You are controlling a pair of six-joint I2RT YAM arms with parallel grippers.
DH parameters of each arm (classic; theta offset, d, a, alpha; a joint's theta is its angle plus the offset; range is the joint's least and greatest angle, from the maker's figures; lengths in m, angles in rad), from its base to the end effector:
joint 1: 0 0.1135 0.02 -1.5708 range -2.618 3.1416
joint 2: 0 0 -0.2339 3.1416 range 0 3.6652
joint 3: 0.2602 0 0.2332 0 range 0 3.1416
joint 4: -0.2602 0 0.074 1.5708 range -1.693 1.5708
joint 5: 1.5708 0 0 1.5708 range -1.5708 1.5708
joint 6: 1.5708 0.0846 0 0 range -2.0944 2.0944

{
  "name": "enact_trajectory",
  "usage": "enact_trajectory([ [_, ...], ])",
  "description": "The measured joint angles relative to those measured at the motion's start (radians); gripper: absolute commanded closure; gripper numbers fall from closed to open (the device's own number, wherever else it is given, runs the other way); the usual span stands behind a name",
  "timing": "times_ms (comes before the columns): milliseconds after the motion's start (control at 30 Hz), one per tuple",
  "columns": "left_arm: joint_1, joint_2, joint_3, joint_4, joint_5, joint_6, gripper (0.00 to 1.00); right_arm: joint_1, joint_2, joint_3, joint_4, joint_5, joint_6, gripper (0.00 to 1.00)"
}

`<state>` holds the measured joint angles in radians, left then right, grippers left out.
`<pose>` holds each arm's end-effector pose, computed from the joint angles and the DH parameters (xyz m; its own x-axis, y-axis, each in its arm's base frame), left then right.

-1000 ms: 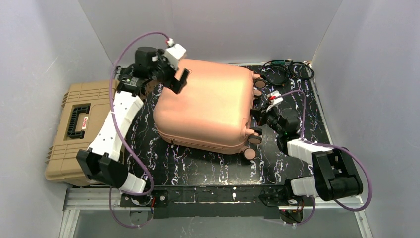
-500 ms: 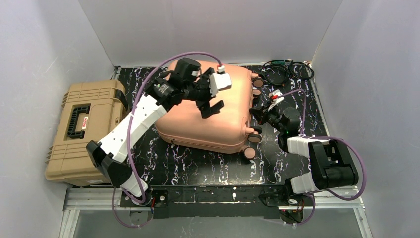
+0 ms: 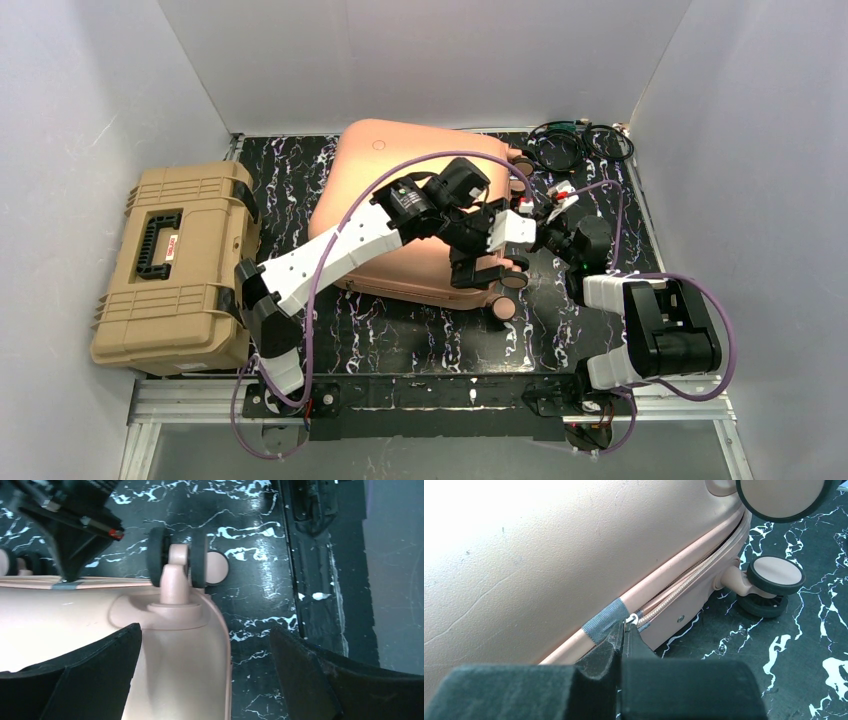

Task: Pack the luggage
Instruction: Zip the luggage at the center of the board.

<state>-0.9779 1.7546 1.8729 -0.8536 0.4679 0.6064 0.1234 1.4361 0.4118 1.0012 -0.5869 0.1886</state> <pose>0.1865 -0.3450 0.3293 0.2204 0.5833 -0.7818 0.9754 -0.1352 0.1741 0.2933 0.0836 0.1806 -0.1447 0.1394 -0.9796 -0.6360 0.7453 0.2000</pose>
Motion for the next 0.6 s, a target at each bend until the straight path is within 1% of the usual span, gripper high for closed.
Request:
enact_trajectory([
  [167,-0.034,0.026,0.017,-0.032,0.017,0.014,0.02,-0.006,0.008,0.0,0.01,-0.015,0.004,0.99],
  [333,-0.058,0.058,0.047,-0.035,0.002,0.023,0.02,-0.013,0.009,0.0,0.012,-0.023,0.008,0.99],
  [600,-0.097,0.112,0.048,0.026,-0.154,0.026,0.02,-0.024,0.009,0.0,0.012,-0.036,0.018,0.99],
])
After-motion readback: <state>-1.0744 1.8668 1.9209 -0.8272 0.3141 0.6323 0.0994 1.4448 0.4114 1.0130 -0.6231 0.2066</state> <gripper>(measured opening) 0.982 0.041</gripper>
